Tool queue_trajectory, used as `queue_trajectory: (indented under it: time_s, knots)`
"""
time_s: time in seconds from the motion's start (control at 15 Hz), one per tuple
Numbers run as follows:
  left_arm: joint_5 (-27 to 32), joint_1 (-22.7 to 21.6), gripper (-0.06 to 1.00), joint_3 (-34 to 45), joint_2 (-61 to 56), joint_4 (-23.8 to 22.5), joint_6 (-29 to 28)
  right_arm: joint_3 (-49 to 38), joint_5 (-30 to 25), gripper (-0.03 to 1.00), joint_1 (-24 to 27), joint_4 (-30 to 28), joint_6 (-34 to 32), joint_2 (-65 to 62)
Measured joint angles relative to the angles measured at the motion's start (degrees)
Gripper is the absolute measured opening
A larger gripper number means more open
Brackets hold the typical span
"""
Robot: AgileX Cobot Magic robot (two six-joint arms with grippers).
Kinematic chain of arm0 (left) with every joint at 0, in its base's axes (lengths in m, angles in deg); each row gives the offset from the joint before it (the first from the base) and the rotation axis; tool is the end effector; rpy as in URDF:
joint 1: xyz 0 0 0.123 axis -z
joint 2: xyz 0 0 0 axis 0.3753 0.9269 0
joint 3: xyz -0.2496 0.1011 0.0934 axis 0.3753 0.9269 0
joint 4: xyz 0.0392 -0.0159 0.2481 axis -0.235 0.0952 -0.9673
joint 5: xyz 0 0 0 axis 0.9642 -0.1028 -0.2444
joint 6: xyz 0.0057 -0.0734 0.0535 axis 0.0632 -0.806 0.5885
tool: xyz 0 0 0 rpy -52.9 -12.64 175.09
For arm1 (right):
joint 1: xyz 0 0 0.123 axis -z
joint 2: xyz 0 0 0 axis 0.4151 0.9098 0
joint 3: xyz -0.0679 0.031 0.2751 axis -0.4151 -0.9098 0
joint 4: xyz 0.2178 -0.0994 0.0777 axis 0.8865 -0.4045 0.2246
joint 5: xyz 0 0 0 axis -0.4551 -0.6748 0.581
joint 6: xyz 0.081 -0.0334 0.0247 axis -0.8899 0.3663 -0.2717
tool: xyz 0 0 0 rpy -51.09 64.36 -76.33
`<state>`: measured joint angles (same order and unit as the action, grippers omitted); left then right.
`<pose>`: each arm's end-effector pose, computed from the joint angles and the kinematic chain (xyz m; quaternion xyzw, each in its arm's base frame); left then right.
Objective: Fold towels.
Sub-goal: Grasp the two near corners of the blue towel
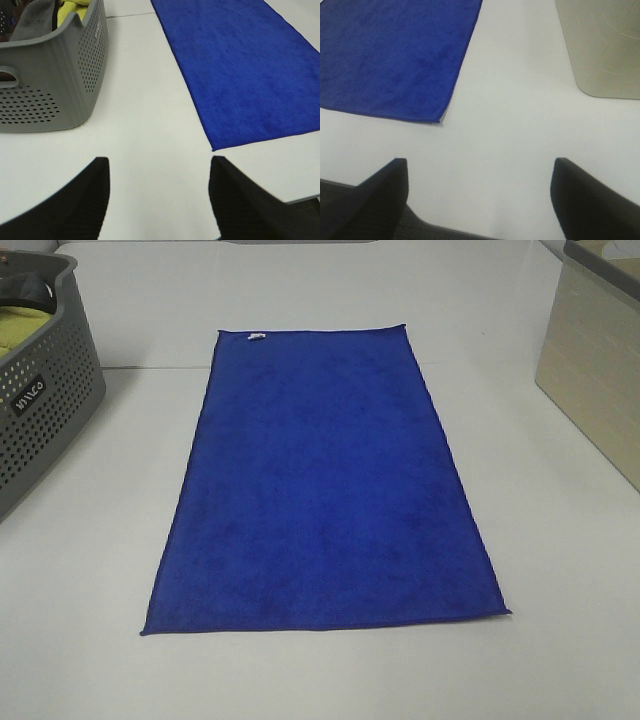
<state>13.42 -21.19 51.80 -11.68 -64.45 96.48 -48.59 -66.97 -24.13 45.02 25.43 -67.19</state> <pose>-0.0102 -0.0140 0.2822 0.0738 0.8455 -0.0534 0.5261 -0.0035 0.0119 0.2634 -0.0669 0.8693 0.0344 0.4885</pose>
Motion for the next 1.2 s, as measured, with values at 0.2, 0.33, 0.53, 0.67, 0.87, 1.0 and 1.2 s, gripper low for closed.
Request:
queue_trajectory:
  time_s: [0.2,0.33,0.53,0.67,0.87,1.0,1.2]
  knots:
    - [0.00,0.00,0.57,0.00,0.00,0.00,0.00,0.00,0.00,0.76,0.00,0.00,0.00,0.00]
    - [0.00,0.00,0.57,0.00,0.00,0.00,0.00,0.00,0.00,0.76,0.00,0.00,0.00,0.00]
    - [0.00,0.00,0.57,0.00,0.00,0.00,0.00,0.00,0.00,0.76,0.00,0.00,0.00,0.00]
    - [0.00,0.00,0.57,0.00,0.00,0.00,0.00,0.00,0.00,0.76,0.00,0.00,0.00,0.00]
    - [0.00,0.00,0.57,0.00,0.00,0.00,0.00,0.00,0.00,0.76,0.00,0.00,0.00,0.00]
    - [0.00,0.00,0.57,0.00,0.00,0.00,0.00,0.00,0.00,0.76,0.00,0.00,0.00,0.00]
    - [0.00,0.00,0.57,0.00,0.00,0.00,0.00,0.00,0.00,0.76,0.00,0.00,0.00,0.00]
